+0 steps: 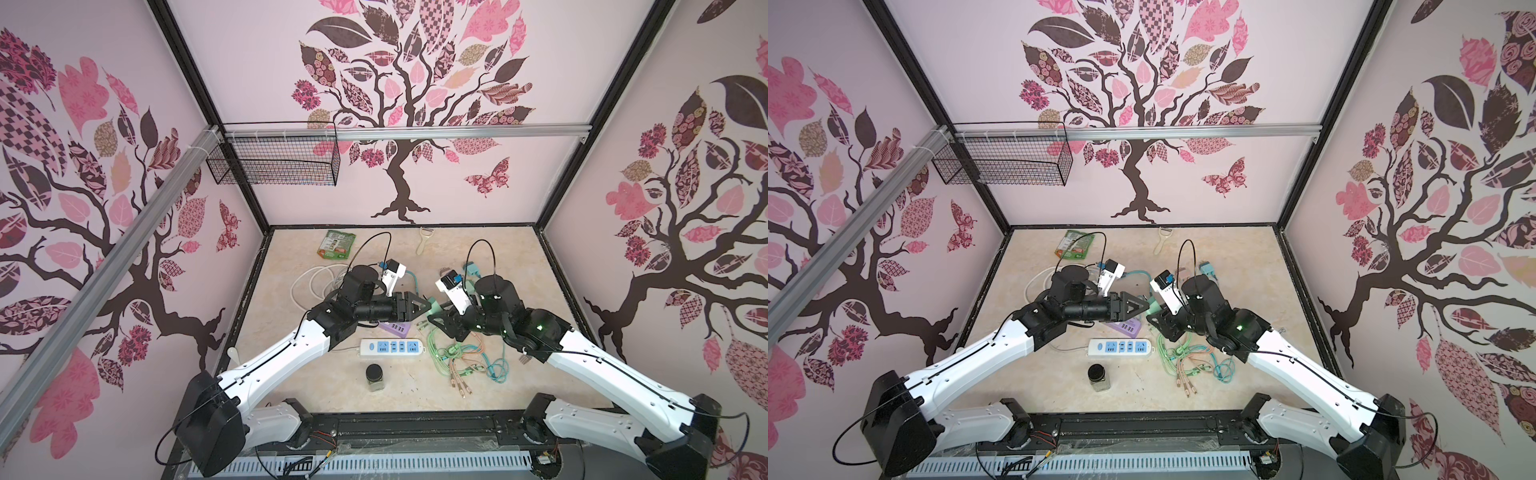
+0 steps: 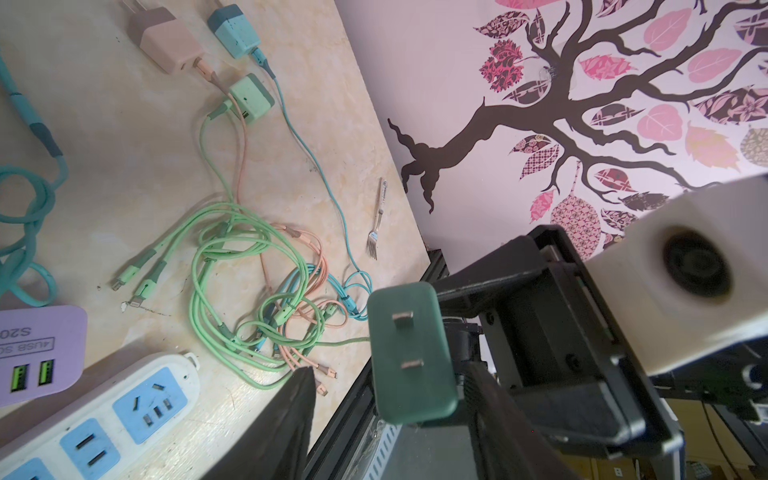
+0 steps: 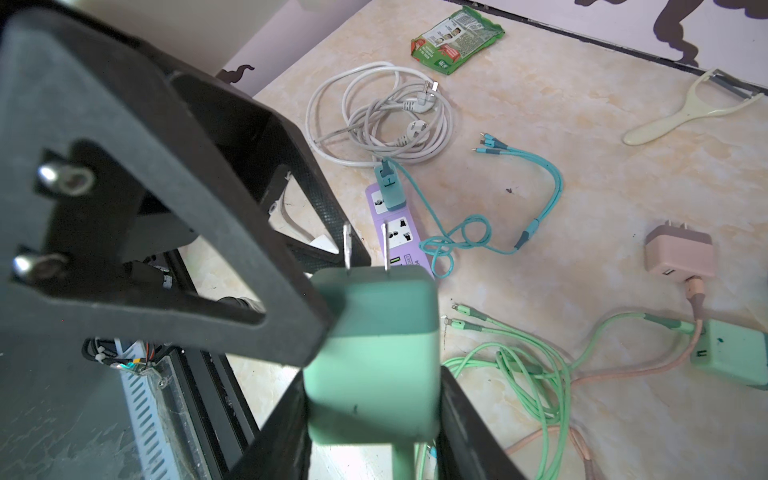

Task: Insert the plug

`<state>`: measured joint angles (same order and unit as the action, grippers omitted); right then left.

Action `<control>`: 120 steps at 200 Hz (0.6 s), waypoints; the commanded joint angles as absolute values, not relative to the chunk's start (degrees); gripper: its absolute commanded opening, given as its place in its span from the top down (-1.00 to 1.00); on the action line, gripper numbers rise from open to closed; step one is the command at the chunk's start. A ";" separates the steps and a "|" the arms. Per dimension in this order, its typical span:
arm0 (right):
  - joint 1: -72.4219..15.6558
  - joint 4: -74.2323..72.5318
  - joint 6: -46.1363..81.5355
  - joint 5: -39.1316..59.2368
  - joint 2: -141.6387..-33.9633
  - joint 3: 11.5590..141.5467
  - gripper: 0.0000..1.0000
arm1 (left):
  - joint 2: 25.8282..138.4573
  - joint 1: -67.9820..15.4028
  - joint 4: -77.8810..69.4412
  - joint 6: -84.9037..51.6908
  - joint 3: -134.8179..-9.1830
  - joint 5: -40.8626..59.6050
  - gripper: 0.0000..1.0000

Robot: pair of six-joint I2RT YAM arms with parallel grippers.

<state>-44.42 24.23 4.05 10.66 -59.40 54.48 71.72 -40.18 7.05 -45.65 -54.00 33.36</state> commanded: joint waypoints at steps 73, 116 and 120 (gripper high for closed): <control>-47.49 23.13 2.37 4.90 -59.41 56.76 0.54 | 72.61 -41.02 4.79 -46.83 -56.77 34.88 0.36; -47.46 22.61 1.72 2.93 -59.33 56.52 0.54 | 72.54 -41.04 4.57 -47.03 -56.62 35.75 0.27; -47.48 22.55 1.68 2.86 -59.33 56.45 0.54 | 72.56 -41.04 4.49 -47.03 -56.64 35.85 0.25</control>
